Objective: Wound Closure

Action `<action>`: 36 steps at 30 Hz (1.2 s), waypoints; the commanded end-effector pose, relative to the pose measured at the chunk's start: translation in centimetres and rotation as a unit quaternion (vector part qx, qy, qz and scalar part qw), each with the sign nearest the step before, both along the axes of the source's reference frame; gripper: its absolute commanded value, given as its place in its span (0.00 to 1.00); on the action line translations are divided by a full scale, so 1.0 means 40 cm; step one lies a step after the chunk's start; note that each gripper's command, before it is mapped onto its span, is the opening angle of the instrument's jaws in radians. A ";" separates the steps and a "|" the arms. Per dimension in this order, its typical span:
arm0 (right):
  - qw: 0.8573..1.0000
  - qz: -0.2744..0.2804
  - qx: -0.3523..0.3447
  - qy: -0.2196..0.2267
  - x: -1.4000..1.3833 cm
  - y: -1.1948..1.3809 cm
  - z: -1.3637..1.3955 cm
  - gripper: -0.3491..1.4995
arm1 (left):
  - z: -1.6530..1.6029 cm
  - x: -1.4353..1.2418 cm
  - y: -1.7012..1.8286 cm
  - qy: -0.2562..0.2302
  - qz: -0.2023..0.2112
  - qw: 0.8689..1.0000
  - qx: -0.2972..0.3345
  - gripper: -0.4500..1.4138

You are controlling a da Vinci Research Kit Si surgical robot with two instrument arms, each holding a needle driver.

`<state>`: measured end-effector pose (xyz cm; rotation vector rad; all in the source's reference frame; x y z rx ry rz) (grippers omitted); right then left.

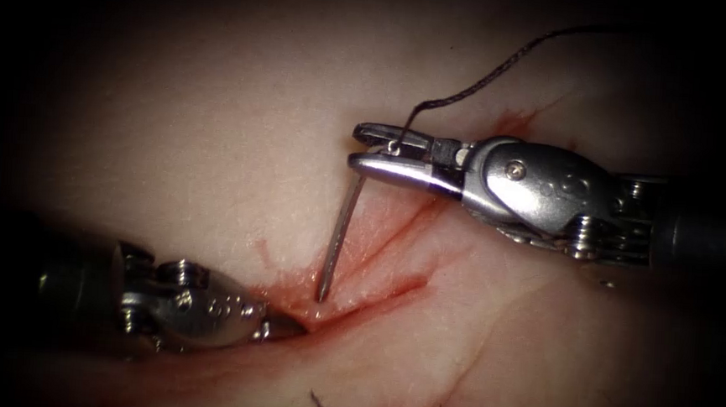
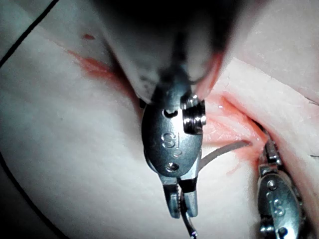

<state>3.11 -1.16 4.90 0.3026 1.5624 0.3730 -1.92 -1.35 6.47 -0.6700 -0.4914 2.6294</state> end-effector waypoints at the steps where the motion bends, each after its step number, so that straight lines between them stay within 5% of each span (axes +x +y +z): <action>1: 1.000 -0.001 0.009 0.000 0.0026 0.0004 0.0011 0.00 | 0.0013 -0.0013 -0.0004 0.000 0.000 1.000 0.000 0.08; 11: 0.999 0.001 0.043 -0.013 0.0043 0.0010 0.0067 0.00 | -0.0003 -0.0015 0.0004 -0.001 -0.001 1.000 0.002 0.07; 20: 0.987 0.014 0.157 -0.013 0.0057 0.0002 0.0122 0.00 | -0.0006 -0.0015 0.0004 -0.001 -0.002 1.000 0.003 0.07; 27: 0.953 0.069 0.296 -0.004 0.0052 0.0008 0.0129 0.00 | -0.0007 -0.0015 0.0005 0.000 -0.002 1.000 0.001 0.07; 36: 0.920 0.091 0.381 0.002 0.0056 -0.0033 0.0165 0.00 | -0.0007 -0.0014 0.0004 0.000 -0.002 1.000 0.001 0.07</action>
